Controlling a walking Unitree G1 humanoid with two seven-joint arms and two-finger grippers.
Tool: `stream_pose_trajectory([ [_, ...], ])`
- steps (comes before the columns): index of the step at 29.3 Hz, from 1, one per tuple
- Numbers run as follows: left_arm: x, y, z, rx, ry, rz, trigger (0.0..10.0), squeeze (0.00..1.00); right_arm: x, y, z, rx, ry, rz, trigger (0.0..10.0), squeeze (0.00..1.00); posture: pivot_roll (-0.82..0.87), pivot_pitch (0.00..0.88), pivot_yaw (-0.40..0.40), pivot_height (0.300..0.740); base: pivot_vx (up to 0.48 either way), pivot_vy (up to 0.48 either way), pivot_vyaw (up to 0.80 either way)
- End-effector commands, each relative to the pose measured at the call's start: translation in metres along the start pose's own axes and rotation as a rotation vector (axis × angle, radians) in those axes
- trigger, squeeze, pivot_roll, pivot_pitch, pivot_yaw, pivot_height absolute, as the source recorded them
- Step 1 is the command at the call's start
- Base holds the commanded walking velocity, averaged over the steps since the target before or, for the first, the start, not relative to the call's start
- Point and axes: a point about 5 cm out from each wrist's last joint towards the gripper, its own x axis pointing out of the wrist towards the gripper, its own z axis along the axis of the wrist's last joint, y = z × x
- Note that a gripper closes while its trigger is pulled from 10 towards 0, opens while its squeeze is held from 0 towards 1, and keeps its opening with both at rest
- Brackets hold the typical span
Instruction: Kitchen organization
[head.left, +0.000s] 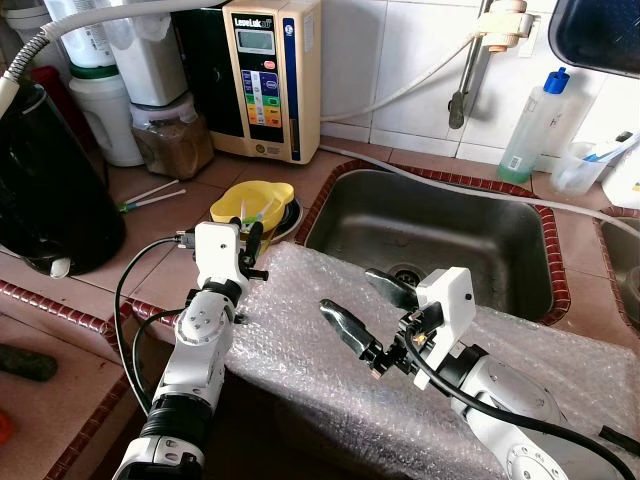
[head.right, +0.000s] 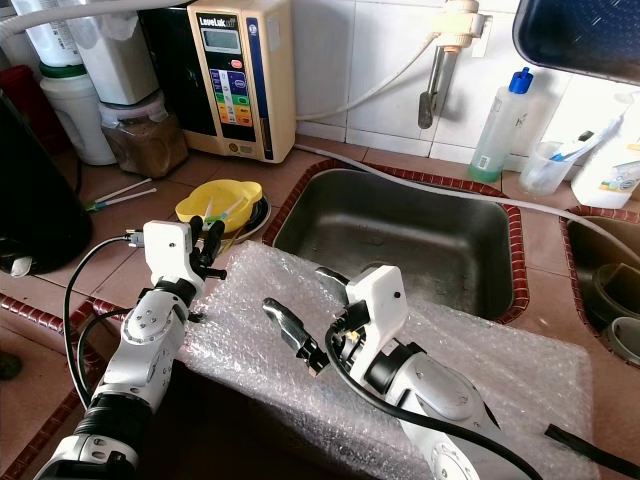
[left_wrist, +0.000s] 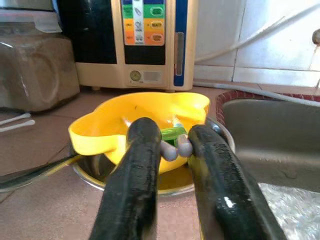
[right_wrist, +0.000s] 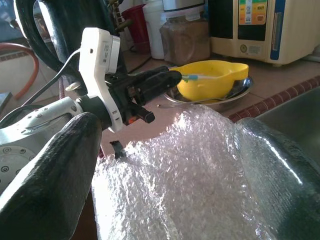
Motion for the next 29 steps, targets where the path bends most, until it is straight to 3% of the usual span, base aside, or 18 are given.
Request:
stream_pose_trajectory([
  [1,0.001,0.003,0.000,0.005,0.006,0.010,0.0,0.00,0.001,-0.002,0.003,-0.002,-0.008,-0.005,10.0,0.00,-0.08,0.000,0.016,0.740,0.000,0.000,0.00],
  [12,0.002,0.006,0.003,0.023,-0.019,0.032,0.0,0.00,0.002,-0.006,0.003,-0.011,-0.010,-0.019,10.0,0.00,-0.08,0.000,0.012,0.740,0.000,0.000,0.00],
  [21,0.002,0.006,0.017,0.107,-0.103,0.051,0.0,0.00,0.004,-0.009,0.002,-0.019,-0.012,-0.026,10.0,0.00,-0.08,0.000,0.015,0.740,0.000,0.000,0.00],
  [29,-0.002,0.005,0.033,0.264,-0.210,-0.016,0.2,0.00,0.006,-0.013,0.003,-0.028,-0.024,-0.045,10.0,0.00,-0.07,0.000,0.019,0.740,0.000,0.000,0.00],
])
